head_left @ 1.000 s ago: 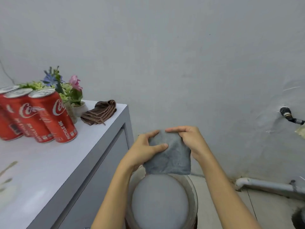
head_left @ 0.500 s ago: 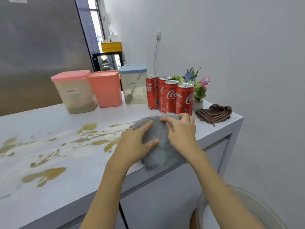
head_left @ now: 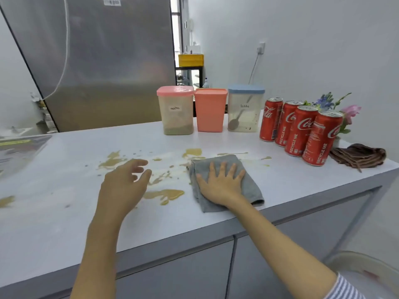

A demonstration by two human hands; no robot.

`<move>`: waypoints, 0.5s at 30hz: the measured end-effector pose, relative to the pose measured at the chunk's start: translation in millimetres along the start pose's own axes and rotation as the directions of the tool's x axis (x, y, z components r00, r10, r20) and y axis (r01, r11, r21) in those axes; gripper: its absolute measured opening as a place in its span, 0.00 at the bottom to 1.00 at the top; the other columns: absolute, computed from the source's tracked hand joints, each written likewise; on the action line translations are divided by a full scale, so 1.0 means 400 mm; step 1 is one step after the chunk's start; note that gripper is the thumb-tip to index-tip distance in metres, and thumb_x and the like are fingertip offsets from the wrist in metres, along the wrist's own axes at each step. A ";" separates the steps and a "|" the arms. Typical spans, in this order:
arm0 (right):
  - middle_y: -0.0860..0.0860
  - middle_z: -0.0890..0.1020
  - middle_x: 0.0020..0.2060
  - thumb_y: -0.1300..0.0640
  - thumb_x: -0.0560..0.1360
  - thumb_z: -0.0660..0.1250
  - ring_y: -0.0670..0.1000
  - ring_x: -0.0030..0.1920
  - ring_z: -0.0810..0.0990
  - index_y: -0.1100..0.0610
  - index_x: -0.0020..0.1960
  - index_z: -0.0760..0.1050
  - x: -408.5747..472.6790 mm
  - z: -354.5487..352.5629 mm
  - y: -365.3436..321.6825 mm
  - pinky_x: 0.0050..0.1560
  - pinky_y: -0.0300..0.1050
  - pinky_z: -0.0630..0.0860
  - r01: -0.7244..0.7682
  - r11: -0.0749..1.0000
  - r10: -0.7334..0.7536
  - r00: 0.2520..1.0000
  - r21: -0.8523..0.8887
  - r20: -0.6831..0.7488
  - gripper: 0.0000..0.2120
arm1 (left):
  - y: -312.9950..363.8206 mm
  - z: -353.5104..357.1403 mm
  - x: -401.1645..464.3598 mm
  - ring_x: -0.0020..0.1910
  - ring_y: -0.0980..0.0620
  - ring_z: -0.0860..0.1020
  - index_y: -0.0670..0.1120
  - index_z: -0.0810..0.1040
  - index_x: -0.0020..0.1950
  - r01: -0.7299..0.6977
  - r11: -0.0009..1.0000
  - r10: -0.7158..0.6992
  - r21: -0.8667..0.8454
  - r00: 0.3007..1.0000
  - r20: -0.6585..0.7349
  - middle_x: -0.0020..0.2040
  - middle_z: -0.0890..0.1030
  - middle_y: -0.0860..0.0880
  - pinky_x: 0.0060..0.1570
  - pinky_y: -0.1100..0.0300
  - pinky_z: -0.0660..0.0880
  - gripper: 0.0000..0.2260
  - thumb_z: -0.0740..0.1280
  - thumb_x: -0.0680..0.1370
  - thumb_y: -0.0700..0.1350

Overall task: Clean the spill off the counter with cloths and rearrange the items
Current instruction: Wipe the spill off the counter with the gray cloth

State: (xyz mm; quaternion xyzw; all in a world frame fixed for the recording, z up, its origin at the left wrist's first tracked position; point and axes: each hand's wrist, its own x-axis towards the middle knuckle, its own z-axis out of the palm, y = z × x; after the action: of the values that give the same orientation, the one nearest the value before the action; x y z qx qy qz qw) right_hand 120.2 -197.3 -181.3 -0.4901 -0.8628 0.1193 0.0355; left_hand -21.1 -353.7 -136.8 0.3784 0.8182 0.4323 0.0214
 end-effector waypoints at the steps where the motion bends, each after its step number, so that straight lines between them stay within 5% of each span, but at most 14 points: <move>1: 0.61 0.41 0.76 0.40 0.80 0.41 0.67 0.74 0.37 0.56 0.77 0.40 0.004 0.012 -0.052 0.70 0.66 0.33 0.017 1.000 -0.017 1.000 0.006 -0.001 0.32 | -0.020 -0.017 0.000 0.50 0.54 0.78 0.55 0.78 0.55 0.000 1.000 0.000 0.002 1.000 -0.010 0.49 0.80 0.56 0.52 0.57 0.72 0.08 0.65 0.76 0.48; 3: 0.62 0.45 0.76 0.47 0.82 0.43 0.66 0.75 0.41 0.59 0.77 0.45 0.007 0.036 -0.145 0.72 0.62 0.37 0.062 0.998 -0.062 0.998 0.019 -0.018 0.28 | -0.062 -0.046 0.005 0.49 0.54 0.78 0.54 0.78 0.53 0.013 1.000 -0.013 0.008 1.000 -0.026 0.48 0.80 0.56 0.51 0.58 0.71 0.08 0.64 0.76 0.46; 5: 0.65 0.59 0.73 0.54 0.82 0.48 0.65 0.74 0.53 0.63 0.70 0.64 0.013 0.045 -0.202 0.73 0.57 0.52 0.128 0.987 -0.119 0.988 0.092 -0.096 0.21 | -0.091 -0.063 0.019 0.47 0.53 0.77 0.53 0.78 0.52 0.025 1.000 -0.025 0.002 0.999 -0.035 0.49 0.80 0.56 0.48 0.59 0.70 0.08 0.62 0.77 0.45; 6: 0.65 0.71 0.65 0.58 0.81 0.50 0.64 0.69 0.64 0.63 0.56 0.73 0.016 0.043 -0.216 0.64 0.54 0.64 0.178 0.964 -0.147 0.975 0.195 -0.167 0.15 | -0.098 -0.064 0.028 0.47 0.53 0.78 0.53 0.79 0.52 0.020 1.000 -0.020 0.000 0.999 -0.038 0.49 0.81 0.55 0.48 0.59 0.70 0.08 0.62 0.77 0.44; 8: 0.59 0.76 0.40 0.62 0.80 0.52 0.58 0.49 0.75 0.59 0.36 0.67 0.017 0.030 -0.218 0.42 0.48 0.66 0.212 0.853 -0.092 0.961 0.477 -0.262 0.15 | -0.101 -0.058 0.042 0.48 0.52 0.78 0.52 0.79 0.52 -0.020 1.000 0.020 0.004 0.999 -0.028 0.51 0.81 0.54 0.51 0.58 0.72 0.09 0.62 0.77 0.42; 12: 0.59 0.77 0.42 0.59 0.81 0.54 0.54 0.43 0.74 0.64 0.43 0.75 0.017 -0.053 -0.146 0.43 0.47 0.71 0.097 0.231 0.239 0.959 0.968 -0.153 0.15 | -0.059 -0.012 0.069 0.50 0.51 0.78 0.51 0.79 0.52 -0.134 0.991 0.134 -0.008 0.991 0.027 0.51 0.81 0.54 0.52 0.55 0.75 0.11 0.60 0.76 0.41; 15: 0.57 0.79 0.42 0.58 0.82 0.54 0.54 0.43 0.78 0.66 0.52 0.75 -0.011 -0.132 -0.047 0.49 0.51 0.78 0.147 0.057 0.333 0.930 0.988 -0.157 0.14 | -0.007 0.042 0.093 0.52 0.51 0.77 0.51 0.79 0.54 -0.202 0.979 0.201 0.006 0.976 0.084 0.53 0.80 0.53 0.51 0.55 0.75 0.12 0.59 0.76 0.41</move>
State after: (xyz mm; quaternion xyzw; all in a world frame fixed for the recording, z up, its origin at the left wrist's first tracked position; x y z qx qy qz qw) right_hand 116.2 -201.2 -125.5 -0.3994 -0.4884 0.5902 0.5037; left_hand -43.4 -319.2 -138.6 0.4773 0.7772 0.4100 0.0087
